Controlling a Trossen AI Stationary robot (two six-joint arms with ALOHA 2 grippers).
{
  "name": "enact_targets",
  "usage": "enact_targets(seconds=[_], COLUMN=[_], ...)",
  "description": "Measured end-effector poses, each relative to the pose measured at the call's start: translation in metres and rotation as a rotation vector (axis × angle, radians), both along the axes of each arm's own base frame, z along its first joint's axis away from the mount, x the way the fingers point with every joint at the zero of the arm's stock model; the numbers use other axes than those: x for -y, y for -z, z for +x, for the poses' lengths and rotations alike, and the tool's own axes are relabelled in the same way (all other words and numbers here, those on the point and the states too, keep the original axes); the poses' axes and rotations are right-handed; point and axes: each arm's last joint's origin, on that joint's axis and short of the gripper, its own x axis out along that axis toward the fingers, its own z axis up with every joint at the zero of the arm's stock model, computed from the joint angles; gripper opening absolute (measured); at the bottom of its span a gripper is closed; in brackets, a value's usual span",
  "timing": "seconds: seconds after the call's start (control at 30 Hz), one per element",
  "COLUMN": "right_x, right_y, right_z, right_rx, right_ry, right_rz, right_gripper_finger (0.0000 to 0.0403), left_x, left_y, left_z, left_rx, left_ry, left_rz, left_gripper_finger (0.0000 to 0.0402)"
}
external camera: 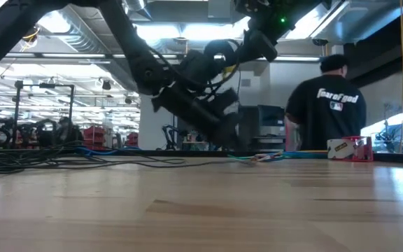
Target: Coiling cords
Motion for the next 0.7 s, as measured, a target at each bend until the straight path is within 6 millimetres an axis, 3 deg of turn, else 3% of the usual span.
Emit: enact_targets(seconds=[0.27,0.53,0.7], right_x=[0.021,0.049,0.068], right_y=[0.000,0.001,0.002], right_z=[-0.004,-0.012,-0.019], right_rx=[0.020,0.002,-0.009], right_ry=[0.089,0.187,0.250], right_rz=[0.018,0.026,0.028], right_gripper_finger=[0.0010,0.0010,0.0010], left_x=[0.014,0.034,0.038], left_y=[-0.003,-0.005,0.006], left_z=[-0.036,-0.082,-0.109], left_rx=[-0.338,-0.450,-0.457], left_ry=[-0.037,-0.076,-0.131], left_rz=[0.062,0.062,0.008], left_gripper_finger=[0.0002,0.0002,0.0002])
